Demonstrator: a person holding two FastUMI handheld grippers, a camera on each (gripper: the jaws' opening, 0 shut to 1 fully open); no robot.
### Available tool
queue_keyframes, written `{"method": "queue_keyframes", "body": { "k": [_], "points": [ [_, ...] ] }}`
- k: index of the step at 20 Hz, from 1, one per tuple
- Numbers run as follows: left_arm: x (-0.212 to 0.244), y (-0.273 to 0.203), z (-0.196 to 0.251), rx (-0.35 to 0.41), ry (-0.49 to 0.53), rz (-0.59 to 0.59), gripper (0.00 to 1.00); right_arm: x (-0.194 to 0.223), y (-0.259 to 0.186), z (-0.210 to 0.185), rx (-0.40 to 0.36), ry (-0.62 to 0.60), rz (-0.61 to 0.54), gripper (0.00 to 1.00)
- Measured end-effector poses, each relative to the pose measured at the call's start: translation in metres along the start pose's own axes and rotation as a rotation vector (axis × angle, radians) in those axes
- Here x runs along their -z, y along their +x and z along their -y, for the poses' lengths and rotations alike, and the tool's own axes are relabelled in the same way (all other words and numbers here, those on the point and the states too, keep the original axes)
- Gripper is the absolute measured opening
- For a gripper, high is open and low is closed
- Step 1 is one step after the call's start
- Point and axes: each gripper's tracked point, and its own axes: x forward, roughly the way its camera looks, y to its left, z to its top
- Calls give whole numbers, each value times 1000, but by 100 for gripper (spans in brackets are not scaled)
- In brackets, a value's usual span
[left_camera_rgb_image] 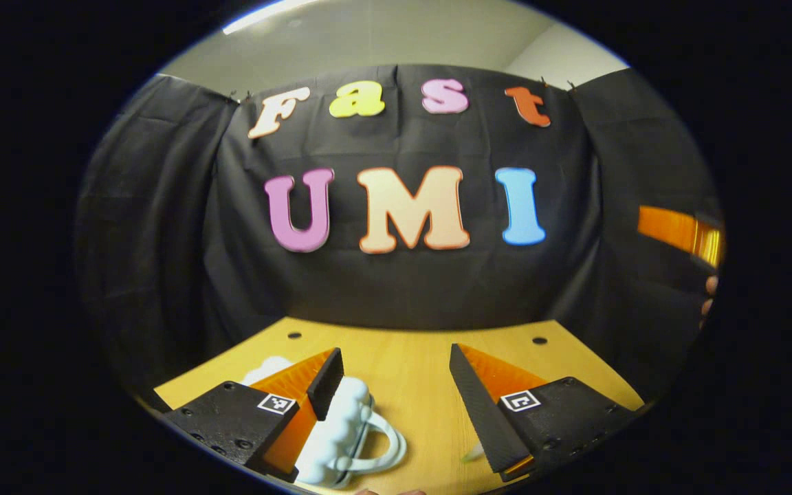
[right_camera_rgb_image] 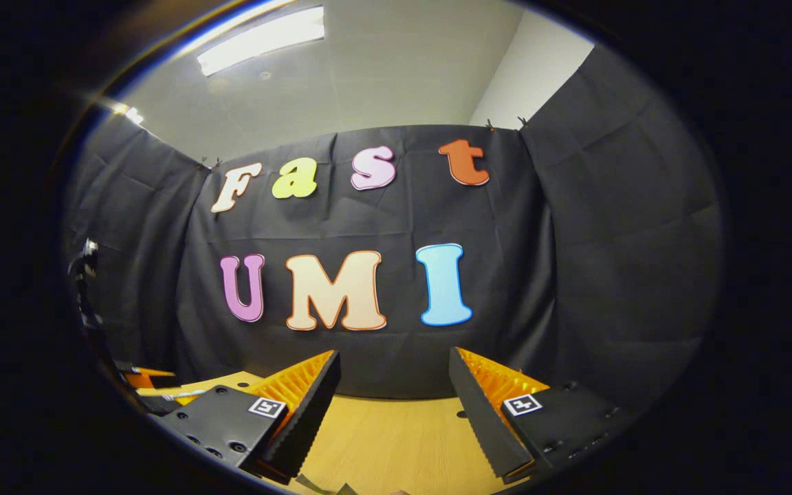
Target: First open the suitcase, pack the skin care products into it, and then close the suitcase.
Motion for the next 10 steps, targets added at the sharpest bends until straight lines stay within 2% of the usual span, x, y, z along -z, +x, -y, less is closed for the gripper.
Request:
{"method": "queue_keyframes", "body": {
  "k": [4,10],
  "points": [
    [77,12,0,32,11,-216,93,-7,-6,-1,51,-8,15,99],
    [138,33,4,48,29,-423,91,-9,-16,-3,93,-92,22,99]
  ]
}}
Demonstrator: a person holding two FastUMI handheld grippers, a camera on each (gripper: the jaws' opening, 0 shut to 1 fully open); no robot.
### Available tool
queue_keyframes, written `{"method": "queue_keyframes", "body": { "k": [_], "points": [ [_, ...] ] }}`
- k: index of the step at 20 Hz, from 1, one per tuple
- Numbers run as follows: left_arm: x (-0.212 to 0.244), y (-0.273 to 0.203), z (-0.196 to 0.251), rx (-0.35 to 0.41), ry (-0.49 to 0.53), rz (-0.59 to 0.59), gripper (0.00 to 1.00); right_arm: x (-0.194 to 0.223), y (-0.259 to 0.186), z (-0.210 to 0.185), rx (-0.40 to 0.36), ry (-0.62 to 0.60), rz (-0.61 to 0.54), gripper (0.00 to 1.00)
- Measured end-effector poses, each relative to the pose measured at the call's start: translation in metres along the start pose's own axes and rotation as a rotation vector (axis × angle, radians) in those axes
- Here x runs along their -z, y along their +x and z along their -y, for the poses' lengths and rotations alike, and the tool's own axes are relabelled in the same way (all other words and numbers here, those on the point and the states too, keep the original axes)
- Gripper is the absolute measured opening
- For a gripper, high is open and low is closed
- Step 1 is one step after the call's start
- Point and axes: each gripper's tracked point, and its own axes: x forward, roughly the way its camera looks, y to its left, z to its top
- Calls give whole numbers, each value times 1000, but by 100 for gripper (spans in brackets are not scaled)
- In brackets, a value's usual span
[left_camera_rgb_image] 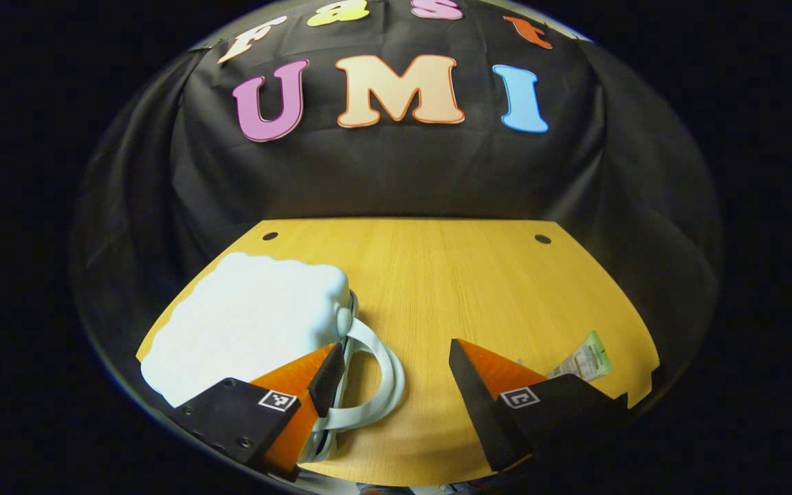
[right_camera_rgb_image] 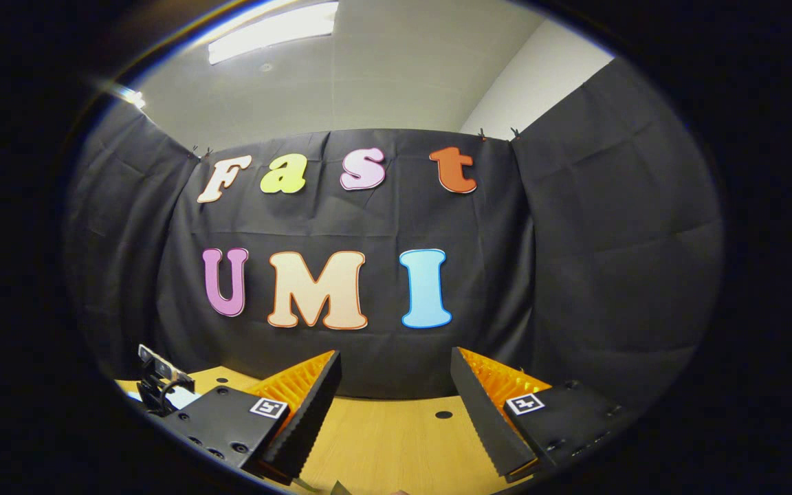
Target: First open the suitcase, pack the skin care products into it, and then close the suitcase.
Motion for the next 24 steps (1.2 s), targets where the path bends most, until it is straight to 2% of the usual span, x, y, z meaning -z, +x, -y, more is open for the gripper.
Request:
{"method": "queue_keyframes", "body": {
  "k": [4,8,9,11,12,15,16,18,19,21,22,24],
  "points": [
    [33,20,2,14,-3,-141,90,13,0,4,30,-16,-47,99],
    [53,37,-4,10,-44,-230,80,18,0,5,43,-46,-64,99],
    [56,43,-6,9,-58,-243,80,18,0,5,44,-56,-63,99],
    [58,47,-6,14,-64,-266,72,19,1,4,48,-75,-64,99],
    [57,51,-6,19,-55,-271,65,22,2,3,48,-80,-65,100],
    [64,59,-8,14,-51,-312,56,24,4,1,43,-79,-72,98],
    [69,62,-10,7,-58,-340,42,25,4,1,43,-82,-71,98],
    [73,65,-7,15,-76,-374,33,27,5,2,41,-90,-71,98],
    [74,64,-5,20,-72,-382,33,27,5,3,42,-95,-71,98],
    [66,63,-8,9,-21,-364,24,26,4,7,47,-100,-63,98],
    [68,68,-7,5,5,-370,11,27,3,9,50,-101,-61,98],
    [66,62,-6,9,40,-371,7,28,3,13,52,-94,-60,98]
  ]
}}
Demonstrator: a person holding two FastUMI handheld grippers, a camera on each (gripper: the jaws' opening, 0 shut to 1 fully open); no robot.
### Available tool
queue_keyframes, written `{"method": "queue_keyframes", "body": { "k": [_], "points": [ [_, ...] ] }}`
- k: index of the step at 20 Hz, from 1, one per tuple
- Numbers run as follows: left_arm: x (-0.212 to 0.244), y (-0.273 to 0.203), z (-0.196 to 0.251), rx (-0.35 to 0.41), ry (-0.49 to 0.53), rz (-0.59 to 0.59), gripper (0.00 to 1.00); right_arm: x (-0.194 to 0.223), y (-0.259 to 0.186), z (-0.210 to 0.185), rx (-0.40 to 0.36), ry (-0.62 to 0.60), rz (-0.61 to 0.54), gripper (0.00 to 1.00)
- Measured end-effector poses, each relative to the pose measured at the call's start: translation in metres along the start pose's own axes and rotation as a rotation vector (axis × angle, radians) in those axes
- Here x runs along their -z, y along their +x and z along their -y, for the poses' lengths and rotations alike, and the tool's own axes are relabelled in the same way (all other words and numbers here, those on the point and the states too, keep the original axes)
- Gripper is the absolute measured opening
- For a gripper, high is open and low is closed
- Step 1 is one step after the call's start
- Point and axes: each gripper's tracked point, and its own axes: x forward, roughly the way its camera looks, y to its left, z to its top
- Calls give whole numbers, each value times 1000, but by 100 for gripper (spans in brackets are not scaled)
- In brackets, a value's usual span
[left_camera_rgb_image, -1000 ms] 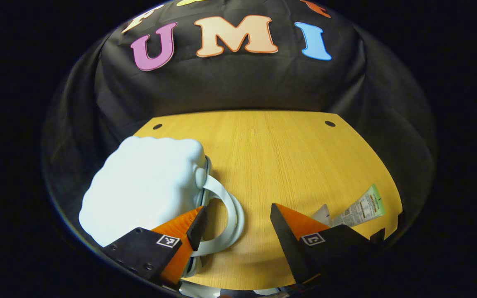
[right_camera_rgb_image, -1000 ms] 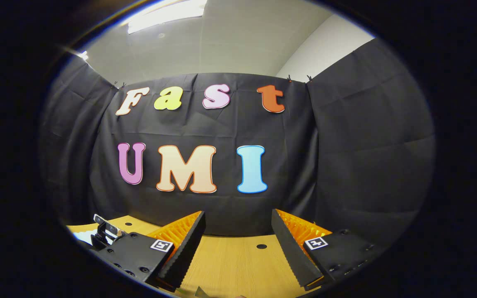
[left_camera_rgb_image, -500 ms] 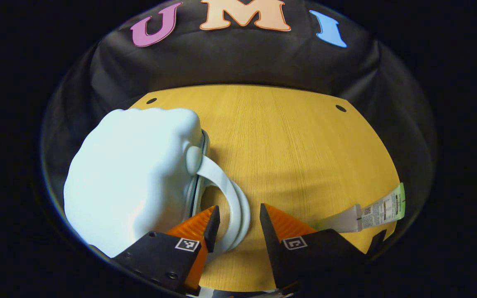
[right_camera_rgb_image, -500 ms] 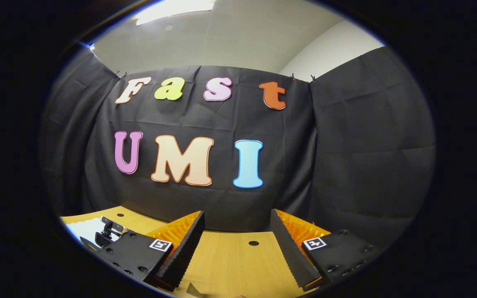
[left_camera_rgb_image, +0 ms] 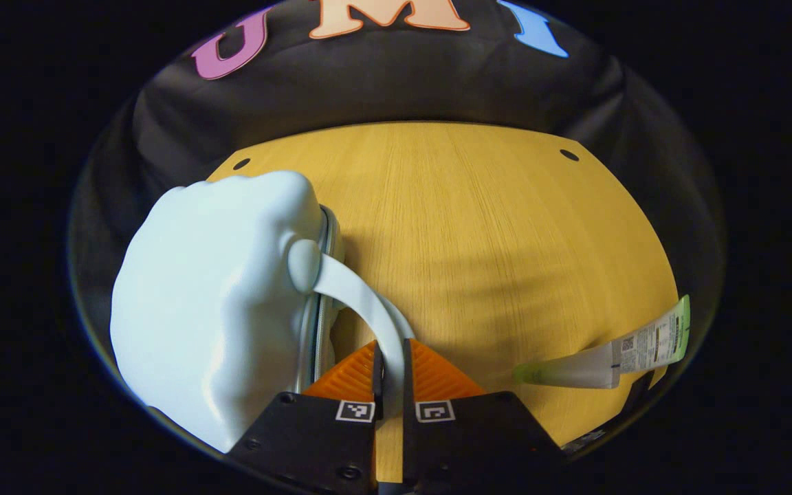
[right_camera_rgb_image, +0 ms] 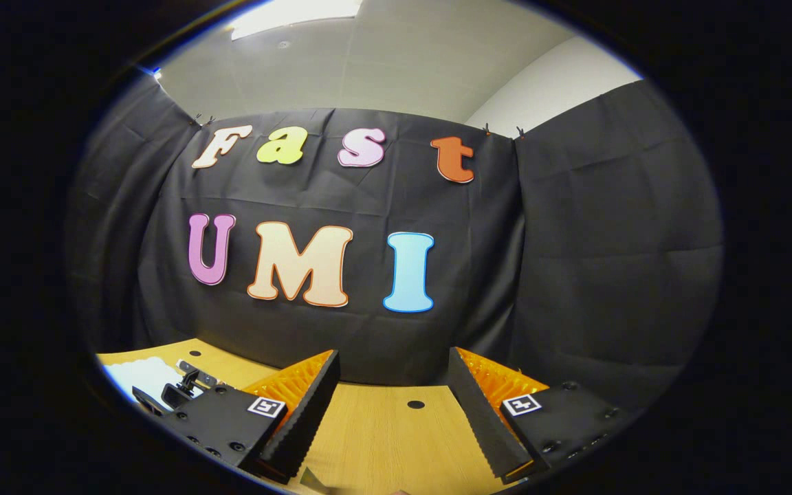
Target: First open the suitcase, pack the skin care products into it, and then close the suitcase.
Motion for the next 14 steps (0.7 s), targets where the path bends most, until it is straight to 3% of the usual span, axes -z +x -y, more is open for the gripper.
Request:
{"method": "queue_keyframes", "body": {
  "k": [6,14],
  "points": [
    [-16,-19,2,-42,108,29,0,3,1,1,-11,20,9,98],
    [-49,-46,-7,1,83,118,0,10,8,-17,-49,63,5,98]
  ]
}}
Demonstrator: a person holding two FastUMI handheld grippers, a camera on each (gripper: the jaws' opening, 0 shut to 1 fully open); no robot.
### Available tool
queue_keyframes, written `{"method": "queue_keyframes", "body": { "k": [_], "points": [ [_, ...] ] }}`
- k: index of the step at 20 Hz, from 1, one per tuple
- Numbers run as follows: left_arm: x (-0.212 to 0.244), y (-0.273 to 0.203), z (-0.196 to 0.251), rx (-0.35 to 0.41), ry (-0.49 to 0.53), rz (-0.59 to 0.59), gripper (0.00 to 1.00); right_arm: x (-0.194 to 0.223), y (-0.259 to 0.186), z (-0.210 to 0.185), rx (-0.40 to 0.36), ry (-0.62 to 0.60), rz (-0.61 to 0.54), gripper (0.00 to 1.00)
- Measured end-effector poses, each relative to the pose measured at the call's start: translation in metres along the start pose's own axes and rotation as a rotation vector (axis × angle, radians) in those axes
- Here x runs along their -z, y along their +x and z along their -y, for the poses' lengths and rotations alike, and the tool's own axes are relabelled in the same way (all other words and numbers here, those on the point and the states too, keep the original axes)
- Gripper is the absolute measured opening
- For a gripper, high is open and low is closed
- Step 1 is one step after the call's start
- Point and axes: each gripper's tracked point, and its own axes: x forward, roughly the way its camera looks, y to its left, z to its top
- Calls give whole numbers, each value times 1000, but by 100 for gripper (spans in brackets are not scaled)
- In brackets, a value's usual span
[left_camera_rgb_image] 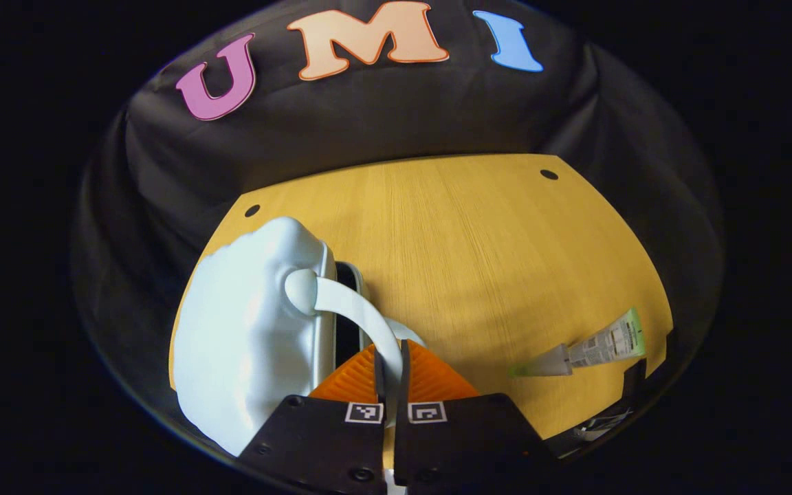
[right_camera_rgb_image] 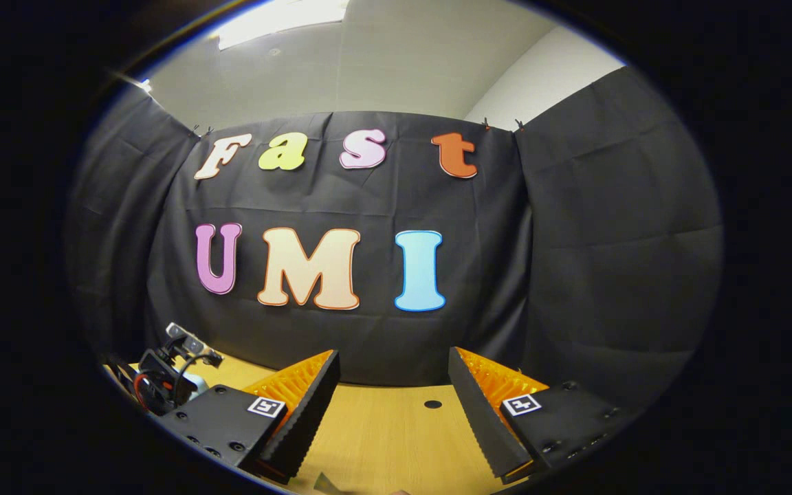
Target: First open the suitcase, pack the skin care products into it, and then close the suitcase.
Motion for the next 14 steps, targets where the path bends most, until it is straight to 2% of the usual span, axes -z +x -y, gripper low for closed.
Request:
{"method": "queue_keyframes", "body": {
  "k": [4,6,9,14],
  "points": [
    [-28,-38,-21,8,-26,58,0,4,4,-12,-15,12,-7,98],
    [-45,-57,-46,0,-39,94,0,6,5,-18,-21,14,-7,96],
    [-65,-77,-82,-12,-52,131,0,9,6,-26,-26,22,-14,98],
    [-80,-100,-143,-74,-43,182,0,16,10,-47,-43,37,-28,99]
  ]
}}
